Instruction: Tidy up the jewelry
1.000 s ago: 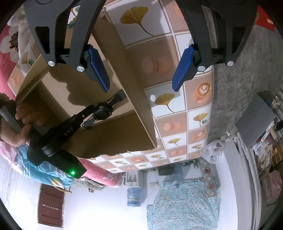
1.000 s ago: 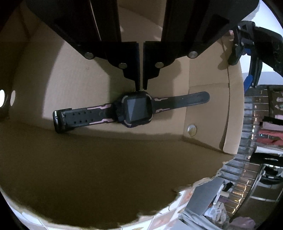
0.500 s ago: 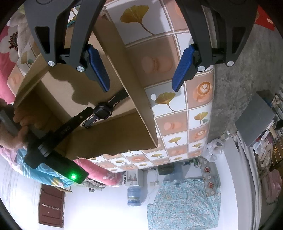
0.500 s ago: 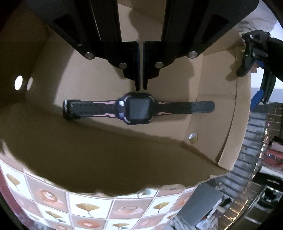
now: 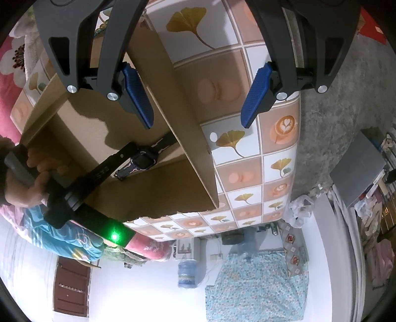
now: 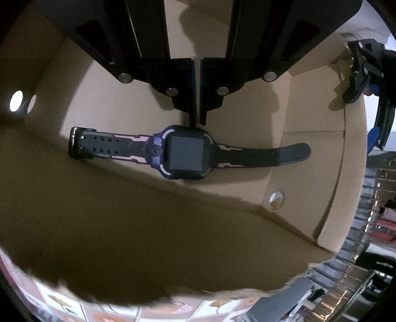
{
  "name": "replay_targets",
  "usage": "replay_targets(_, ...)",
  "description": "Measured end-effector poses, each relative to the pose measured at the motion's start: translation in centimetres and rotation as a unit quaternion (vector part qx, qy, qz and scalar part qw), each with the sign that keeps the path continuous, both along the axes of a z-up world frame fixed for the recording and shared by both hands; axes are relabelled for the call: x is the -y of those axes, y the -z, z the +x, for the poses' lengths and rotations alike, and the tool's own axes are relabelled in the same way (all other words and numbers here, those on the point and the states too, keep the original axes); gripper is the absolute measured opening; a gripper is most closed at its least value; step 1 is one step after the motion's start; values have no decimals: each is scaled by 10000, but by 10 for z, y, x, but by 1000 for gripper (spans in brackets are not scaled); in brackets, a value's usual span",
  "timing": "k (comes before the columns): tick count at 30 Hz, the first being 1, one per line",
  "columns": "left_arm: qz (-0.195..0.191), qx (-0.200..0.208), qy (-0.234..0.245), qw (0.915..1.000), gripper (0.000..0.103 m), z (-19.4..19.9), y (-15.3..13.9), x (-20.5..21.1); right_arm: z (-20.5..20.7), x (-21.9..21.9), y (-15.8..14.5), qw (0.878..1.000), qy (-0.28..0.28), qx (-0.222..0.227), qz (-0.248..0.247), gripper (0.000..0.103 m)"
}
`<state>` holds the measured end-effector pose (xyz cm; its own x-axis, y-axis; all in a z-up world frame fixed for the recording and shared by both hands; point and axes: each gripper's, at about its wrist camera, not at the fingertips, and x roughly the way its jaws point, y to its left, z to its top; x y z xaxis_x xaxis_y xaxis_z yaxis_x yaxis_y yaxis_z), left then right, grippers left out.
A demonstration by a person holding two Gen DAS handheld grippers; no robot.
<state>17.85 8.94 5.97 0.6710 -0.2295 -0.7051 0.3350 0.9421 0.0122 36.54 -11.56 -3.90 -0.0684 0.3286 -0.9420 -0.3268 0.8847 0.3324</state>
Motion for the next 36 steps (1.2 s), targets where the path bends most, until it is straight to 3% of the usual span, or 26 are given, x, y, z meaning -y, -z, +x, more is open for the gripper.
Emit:
replay_targets(13, -13, 5, 9, 10000, 69, 1, 0, -2, 5, 24, 6, 9979, 408, -474, 162, 0)
replay_targets(18, -6, 12, 15, 10000, 69, 0, 0, -2, 4, 25, -2, 9990, 357, -273, -17, 0)
replay_targets(24, -5, -9, 32, 10000, 69, -1, 2, -1, 14, 8, -15, 9998, 156, 18, 123, 0)
replay_targets(36, -35, 10, 80, 10000, 69, -2, 2, 2, 17, -2, -5, 9995, 232, -182, -56, 0)
